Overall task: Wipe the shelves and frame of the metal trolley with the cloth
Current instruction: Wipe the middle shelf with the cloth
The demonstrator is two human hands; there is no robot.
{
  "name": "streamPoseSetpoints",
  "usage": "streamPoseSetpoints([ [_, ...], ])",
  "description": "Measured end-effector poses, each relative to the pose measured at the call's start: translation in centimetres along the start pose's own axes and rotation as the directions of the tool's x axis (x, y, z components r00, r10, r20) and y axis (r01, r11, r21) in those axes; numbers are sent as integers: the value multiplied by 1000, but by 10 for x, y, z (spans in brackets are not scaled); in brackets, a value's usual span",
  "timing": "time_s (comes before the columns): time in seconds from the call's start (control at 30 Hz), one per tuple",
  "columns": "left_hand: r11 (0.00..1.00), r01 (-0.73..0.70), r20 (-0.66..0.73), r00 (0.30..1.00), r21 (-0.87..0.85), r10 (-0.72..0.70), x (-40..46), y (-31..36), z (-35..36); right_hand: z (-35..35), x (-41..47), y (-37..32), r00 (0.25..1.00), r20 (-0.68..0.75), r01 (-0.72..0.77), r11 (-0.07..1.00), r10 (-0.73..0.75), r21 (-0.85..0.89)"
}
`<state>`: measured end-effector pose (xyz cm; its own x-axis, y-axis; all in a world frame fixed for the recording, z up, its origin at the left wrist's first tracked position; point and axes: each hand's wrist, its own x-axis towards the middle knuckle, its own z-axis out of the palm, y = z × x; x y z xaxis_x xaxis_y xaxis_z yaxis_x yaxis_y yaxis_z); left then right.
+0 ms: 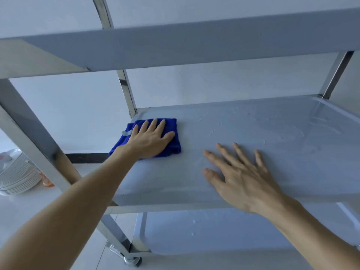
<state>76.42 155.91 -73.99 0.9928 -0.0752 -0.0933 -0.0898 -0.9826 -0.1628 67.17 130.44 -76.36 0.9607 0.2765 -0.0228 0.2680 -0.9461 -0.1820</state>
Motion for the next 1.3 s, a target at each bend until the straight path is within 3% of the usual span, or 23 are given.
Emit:
streamPoseSetpoints([
  [0.13, 974, 99, -8, 995, -205, -103, 62, -19, 0, 3, -3, -6, 1000, -17, 4, 1000, -4, 9],
  [0.37, 946, 140, 16, 990, -293, -141, 70, -9, 0, 9, -4, -13, 998, -61, -25, 999, 26, 26],
  [0.47, 997, -12, -1, 1000, -75, 12, 28, -4, 3, 7, -5, -14, 998, -57, -27, 999, 29, 43],
  [0.57, 965, -152, 27, 988, 215, 150, -27, 1, 5, 6, -6, -13, 999, -44, -27, 999, 29, 46],
  [0.7, 943, -237, -5, 970, 233, 245, -97, 10, 2, 5, -5, -13, 999, -43, -27, 999, 28, 19],
  [0.8, 944, -282, 15, 959, 170, 284, -130, 13, 2, 6, -5, -15, 999, -44, -26, 999, 27, 23],
  [0.93, 990, -98, -27, 995, -101, 96, -123, 14, 14, 4, -3, -16, 999, -13, -48, 998, 48, 30],
  [1.13, 976, -169, -42, 985, -135, 165, -103, -2, 10, -7, -2, -26, 997, 71, -47, 996, 42, 71],
  [1.23, 967, -186, -61, 982, -172, 178, -102, -7, 13, -30, -2, 1, 998, -58, -25, 987, 34, 158],
  [1.3, 964, -187, -64, 982, -192, 178, -102, -8, 14, -42, -2, 35, 985, -149, -74, 994, 86, 84],
])
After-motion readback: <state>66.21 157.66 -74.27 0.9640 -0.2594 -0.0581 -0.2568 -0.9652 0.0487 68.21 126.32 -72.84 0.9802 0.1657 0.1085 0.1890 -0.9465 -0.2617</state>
